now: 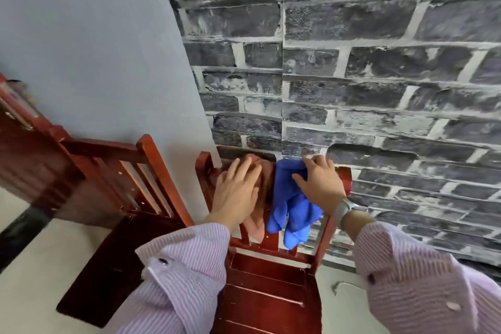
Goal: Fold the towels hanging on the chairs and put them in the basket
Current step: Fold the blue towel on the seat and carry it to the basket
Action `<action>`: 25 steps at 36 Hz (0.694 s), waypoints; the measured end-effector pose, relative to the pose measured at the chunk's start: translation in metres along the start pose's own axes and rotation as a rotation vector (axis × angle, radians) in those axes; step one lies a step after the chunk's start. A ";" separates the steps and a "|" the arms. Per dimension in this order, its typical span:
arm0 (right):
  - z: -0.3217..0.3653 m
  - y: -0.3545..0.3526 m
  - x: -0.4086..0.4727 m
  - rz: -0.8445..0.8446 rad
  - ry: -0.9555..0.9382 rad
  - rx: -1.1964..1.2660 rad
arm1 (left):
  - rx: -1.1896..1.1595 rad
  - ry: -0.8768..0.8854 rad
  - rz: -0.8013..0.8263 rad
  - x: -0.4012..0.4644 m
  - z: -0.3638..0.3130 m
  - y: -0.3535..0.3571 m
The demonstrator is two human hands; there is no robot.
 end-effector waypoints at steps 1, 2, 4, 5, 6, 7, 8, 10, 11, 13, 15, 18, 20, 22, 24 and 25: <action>0.001 0.002 0.001 0.001 -0.006 0.030 | 0.006 0.015 0.015 0.003 0.002 0.007; 0.002 0.004 0.002 -0.016 -0.020 0.050 | -0.006 0.029 0.024 0.004 0.003 0.013; 0.003 0.004 0.000 -0.062 -0.035 0.096 | -0.062 0.045 0.012 0.005 0.005 0.020; 0.003 0.004 -0.003 -0.081 -0.025 0.134 | -0.083 0.047 0.000 0.005 0.005 0.022; 0.004 0.003 -0.006 -0.098 -0.010 0.174 | -0.095 0.046 -0.014 0.005 0.005 0.023; 0.004 0.003 -0.010 -0.113 0.004 0.209 | -0.101 0.043 -0.031 0.005 0.005 0.023; 0.004 0.002 -0.014 -0.129 0.013 0.237 | -0.107 0.042 -0.041 0.005 0.005 0.022; 0.004 -0.002 -0.027 -0.170 0.030 0.302 | -0.111 0.046 -0.026 0.006 0.005 0.021; 0.005 -0.005 -0.034 -0.202 0.033 0.336 | -0.103 0.053 -0.018 0.006 0.006 0.021; 0.005 -0.015 -0.051 -0.283 0.035 0.388 | -0.077 0.073 -0.018 0.005 0.008 0.021; 0.008 -0.030 -0.067 -0.354 0.046 0.410 | -0.049 0.094 -0.028 0.005 0.010 0.019; 0.017 -0.055 -0.088 -0.424 0.051 0.411 | -0.010 0.118 -0.026 0.007 0.011 0.014; 0.023 -0.075 -0.101 -0.470 0.046 0.406 | -0.006 0.120 -0.016 0.010 0.010 0.008; 0.032 -0.096 -0.115 -0.522 0.029 0.374 | -0.040 0.115 -0.039 0.013 0.010 0.000; 0.041 -0.119 -0.128 -0.570 0.007 0.351 | -0.140 0.133 -0.089 0.015 0.007 -0.012; 0.045 -0.130 -0.135 -0.587 -0.006 0.337 | -0.205 0.164 -0.131 0.016 0.003 -0.020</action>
Point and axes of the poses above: each hand's wrist, its own x-axis towards the middle knuckle, its own y-axis out of the palm, z = x × y, the point moved 4 cm from there along x, towards the middle knuckle, and after that the axes turned 15 degrees about x, right-handed, at the moved point
